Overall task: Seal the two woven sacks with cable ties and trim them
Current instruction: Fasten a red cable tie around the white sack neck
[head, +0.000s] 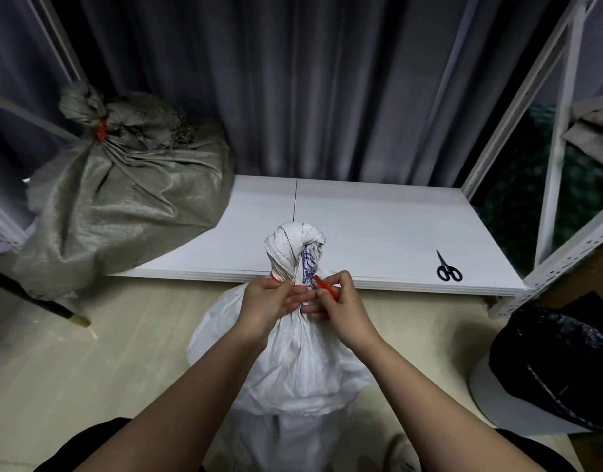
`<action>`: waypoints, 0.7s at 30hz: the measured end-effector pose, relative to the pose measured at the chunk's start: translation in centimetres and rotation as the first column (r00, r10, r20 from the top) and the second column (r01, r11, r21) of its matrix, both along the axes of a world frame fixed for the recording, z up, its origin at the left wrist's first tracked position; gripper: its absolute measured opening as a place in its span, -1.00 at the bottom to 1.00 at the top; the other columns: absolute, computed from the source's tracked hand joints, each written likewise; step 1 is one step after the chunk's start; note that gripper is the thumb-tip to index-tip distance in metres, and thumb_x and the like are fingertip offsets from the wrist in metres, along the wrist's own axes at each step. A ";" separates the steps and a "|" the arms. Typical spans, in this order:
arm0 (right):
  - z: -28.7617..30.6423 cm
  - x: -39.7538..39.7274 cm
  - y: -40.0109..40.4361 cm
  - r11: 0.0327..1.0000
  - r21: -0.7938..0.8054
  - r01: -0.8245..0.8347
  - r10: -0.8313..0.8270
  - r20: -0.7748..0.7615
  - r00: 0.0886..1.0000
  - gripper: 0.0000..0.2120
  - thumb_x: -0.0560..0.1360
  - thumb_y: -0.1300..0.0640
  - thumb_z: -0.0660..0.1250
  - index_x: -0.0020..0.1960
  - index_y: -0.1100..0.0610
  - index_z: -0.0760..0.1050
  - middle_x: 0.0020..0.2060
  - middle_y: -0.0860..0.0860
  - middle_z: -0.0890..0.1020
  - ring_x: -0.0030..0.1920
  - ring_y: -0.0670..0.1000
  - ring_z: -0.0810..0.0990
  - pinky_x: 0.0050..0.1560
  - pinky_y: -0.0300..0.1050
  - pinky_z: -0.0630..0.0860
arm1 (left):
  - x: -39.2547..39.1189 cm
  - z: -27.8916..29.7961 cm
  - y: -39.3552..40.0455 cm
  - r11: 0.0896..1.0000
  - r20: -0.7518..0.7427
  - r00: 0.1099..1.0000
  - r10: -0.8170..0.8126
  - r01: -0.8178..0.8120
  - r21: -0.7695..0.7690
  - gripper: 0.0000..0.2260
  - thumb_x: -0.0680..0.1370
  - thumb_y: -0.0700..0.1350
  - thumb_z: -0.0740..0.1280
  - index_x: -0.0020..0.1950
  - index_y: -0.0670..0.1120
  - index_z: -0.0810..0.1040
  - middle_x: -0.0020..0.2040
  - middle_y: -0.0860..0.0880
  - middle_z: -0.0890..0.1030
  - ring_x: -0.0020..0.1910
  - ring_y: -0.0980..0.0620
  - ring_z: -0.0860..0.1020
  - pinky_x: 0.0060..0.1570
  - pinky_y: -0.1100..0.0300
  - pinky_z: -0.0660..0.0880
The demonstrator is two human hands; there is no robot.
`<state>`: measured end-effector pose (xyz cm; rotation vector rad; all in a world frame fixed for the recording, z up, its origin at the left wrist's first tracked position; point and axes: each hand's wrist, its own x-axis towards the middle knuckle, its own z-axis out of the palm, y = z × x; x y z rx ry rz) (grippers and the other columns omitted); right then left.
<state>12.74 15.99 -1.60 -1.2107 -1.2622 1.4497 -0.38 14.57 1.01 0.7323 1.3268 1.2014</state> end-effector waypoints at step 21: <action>0.0 -1.2 -0.4 0.996 0.019 0.090 -0.092 0.101 0.991 -0.80 0.59 0.33 0.09 -0.10 0.06 0.22 -0.26 0.07 0.59 -0.33 0.08 0.64 -0.14 0.04 0.57 | 0.4 0.1 -0.8 0.999 0.085 0.996 0.036 -0.036 -0.005 -0.74 0.61 -0.23 0.20 -0.27 -0.19 0.51 -0.23 -0.09 0.69 -0.29 0.14 0.68 -0.26 0.37 0.58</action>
